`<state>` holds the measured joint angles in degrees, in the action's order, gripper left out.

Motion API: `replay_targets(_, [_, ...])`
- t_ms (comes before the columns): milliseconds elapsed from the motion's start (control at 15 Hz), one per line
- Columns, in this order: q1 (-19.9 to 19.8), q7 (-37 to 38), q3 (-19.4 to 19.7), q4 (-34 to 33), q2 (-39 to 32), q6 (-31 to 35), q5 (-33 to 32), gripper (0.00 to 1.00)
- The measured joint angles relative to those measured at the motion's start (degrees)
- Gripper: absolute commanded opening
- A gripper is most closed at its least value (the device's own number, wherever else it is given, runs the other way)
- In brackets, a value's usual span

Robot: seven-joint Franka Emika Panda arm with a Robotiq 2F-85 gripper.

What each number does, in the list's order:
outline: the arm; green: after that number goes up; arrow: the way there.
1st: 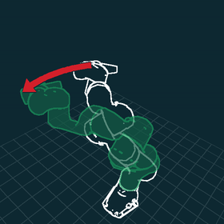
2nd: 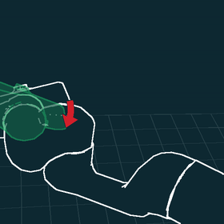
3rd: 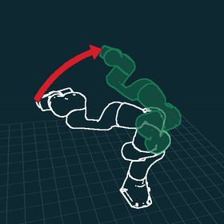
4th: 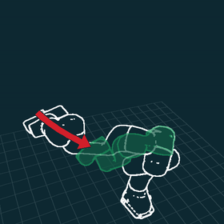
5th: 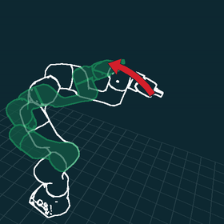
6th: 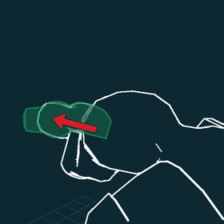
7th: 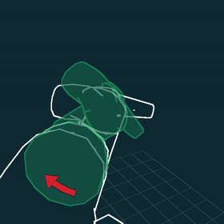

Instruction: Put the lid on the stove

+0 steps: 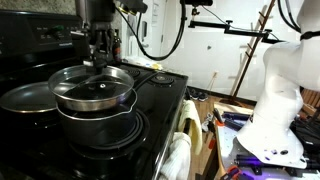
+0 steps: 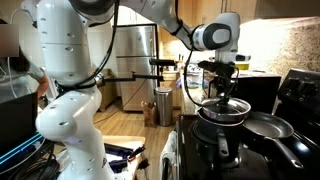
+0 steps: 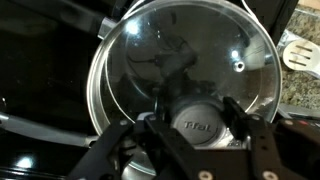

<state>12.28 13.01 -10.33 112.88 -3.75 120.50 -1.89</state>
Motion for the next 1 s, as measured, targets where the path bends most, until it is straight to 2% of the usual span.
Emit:
replay_targets(467, [-0.08,2.58,0.43,-1.64,1.07,-0.01,-3.73,0.34])
replay_targets(1000, [-1.54,6.41,2.93,-1.98,3.47,-0.17,-6.33,0.34])
